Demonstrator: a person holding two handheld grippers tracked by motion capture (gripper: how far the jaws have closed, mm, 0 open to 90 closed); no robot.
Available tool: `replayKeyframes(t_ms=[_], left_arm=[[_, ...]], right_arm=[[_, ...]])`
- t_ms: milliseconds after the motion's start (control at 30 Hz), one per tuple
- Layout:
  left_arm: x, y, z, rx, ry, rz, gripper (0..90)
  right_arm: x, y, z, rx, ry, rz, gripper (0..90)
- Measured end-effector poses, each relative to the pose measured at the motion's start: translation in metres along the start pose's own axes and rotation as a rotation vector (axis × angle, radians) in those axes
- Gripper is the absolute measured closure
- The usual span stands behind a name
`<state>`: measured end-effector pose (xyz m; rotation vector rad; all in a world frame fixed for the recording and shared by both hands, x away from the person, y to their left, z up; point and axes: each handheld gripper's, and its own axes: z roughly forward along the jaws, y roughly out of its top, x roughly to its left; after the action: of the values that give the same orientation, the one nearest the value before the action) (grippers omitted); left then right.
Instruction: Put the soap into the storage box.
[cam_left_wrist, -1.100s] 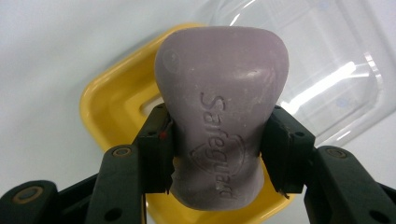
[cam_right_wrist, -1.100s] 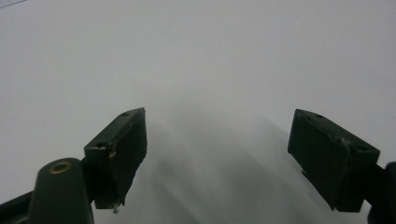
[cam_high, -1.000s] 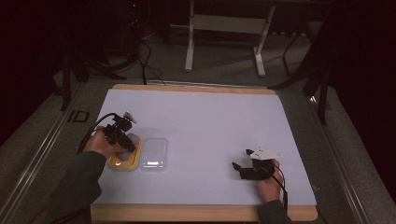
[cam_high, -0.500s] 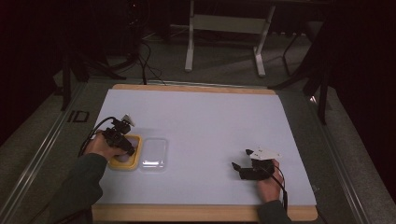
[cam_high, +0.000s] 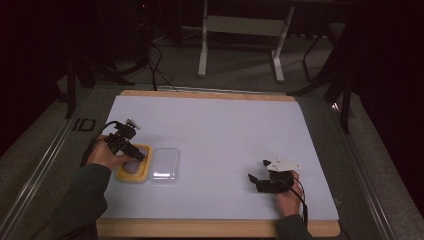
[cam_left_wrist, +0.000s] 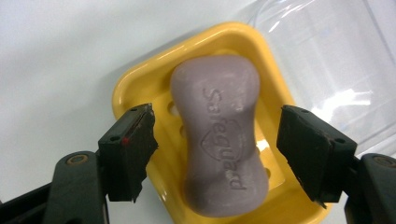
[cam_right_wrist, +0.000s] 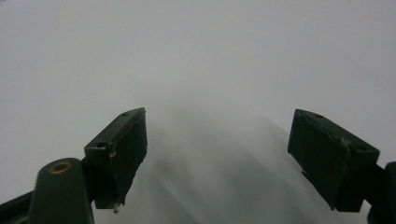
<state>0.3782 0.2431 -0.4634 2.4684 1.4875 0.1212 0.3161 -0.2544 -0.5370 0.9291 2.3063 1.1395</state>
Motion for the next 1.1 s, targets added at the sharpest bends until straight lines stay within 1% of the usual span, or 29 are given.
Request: replayKeyframes(t_ms=[33,67,133,167,267,300,367,400,467,500,533,567,600,667,700,733,800,867,900,1033,1100], left_arm=[[0.0,0.0,0.0,0.0,0.0,0.0,27.8],[-0.002,0.001,-0.001,-0.015,0.003,0.004,27.8],[-0.006,0.002,-0.005,-0.045,0.01,0.028,27.2],[-0.008,0.003,-0.006,-0.06,0.022,0.042,27.1],[-0.01,0.004,-0.007,-0.071,0.03,0.05,27.1],[-0.014,0.006,-0.009,-0.089,0.029,0.067,26.6],[-0.017,0.008,-0.011,-0.103,0.037,0.091,26.5],[-0.019,0.008,-0.012,-0.108,0.036,0.096,26.6],[-0.022,0.009,-0.013,-0.122,0.038,0.122,26.6],[-0.023,0.01,-0.013,-0.129,0.042,0.127,26.9],[-0.026,0.01,-0.014,-0.155,0.042,0.141,28.0],[-0.026,0.01,-0.014,-0.155,0.042,0.141,28.2],[-0.027,0.011,-0.015,-0.167,0.035,0.147,28.6],[-0.027,0.011,-0.015,-0.167,0.035,0.147,28.9],[-0.032,0.011,-0.016,-0.182,0.027,0.179,29.2],[-0.034,0.011,-0.016,-0.184,0.021,0.19,29.3],[-0.038,0.011,-0.016,-0.188,0.022,0.218,29.2],[-0.038,0.011,-0.016,-0.188,0.022,0.218,28.8],[-0.045,0.011,-0.014,-0.201,0.01,0.249,28.2],[-0.057,0.012,-0.011,-0.226,-0.006,0.286,28.2],[-0.064,0.011,-0.007,-0.23,-0.022,0.309,28.1]], right_arm=[[0.0,0.0,0.0,0.0,0.0,0.0,19.3],[0.0,0.0,0.0,0.0,0.0,0.0,19.4],[0.0,0.0,0.0,0.001,-0.001,-0.001,19.3],[0.0,0.0,0.0,0.001,-0.001,-0.002,19.3],[0.0,0.0,0.0,0.001,-0.001,-0.001,19.3],[0.0,0.0,0.0,0.002,-0.001,-0.001,19.3],[0.0,0.0,0.0,0.002,-0.001,-0.002,19.3],[0.0,0.0,0.0,0.002,-0.001,-0.002,19.4],[0.0,0.0,0.0,0.002,0.0,-0.002,19.4],[0.0,0.0,0.0,0.002,0.0,-0.001,19.3],[0.0,0.0,0.0,0.002,0.0,-0.002,19.3],[0.0,0.0,0.0,0.002,0.0,-0.002,19.3],[0.0,0.0,0.0,0.002,0.0,-0.003,19.3],[0.0,0.0,0.0,0.002,0.0,-0.003,19.3],[0.0,0.0,0.0,0.003,-0.001,-0.003,19.3],[0.0,0.0,0.0,0.003,-0.002,-0.004,19.4],[0.0,0.0,0.0,0.004,-0.002,-0.003,19.3],[0.0,0.0,0.0,0.004,-0.002,-0.003,19.3],[0.0,0.0,0.0,0.005,-0.002,-0.005,19.3],[0.0,0.0,0.0,0.003,-0.001,-0.004,19.4],[0.0,0.0,0.0,0.004,-0.001,-0.004,19.3]])
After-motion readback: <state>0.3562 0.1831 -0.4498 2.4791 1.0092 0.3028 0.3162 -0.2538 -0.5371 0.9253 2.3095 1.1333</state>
